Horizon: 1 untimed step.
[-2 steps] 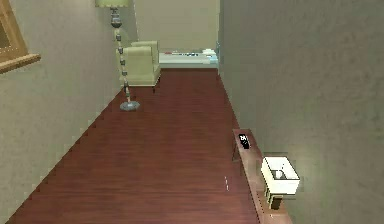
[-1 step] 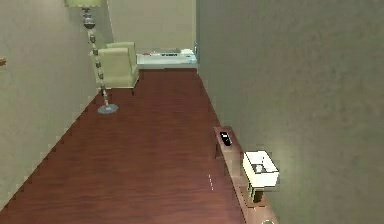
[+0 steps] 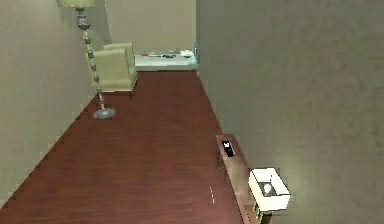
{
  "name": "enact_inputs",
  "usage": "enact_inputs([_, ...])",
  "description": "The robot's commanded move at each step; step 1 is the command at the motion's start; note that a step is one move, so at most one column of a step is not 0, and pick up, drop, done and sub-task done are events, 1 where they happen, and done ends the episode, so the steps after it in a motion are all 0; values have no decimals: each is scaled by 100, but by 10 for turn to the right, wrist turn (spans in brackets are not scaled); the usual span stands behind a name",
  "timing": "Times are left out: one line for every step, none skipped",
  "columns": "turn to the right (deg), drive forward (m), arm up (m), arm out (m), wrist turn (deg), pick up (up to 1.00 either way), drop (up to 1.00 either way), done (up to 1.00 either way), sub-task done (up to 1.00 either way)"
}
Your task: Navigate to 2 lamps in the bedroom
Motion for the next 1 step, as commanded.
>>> enact_inputs([240, 0, 0, 0, 0, 0, 0, 0, 0])
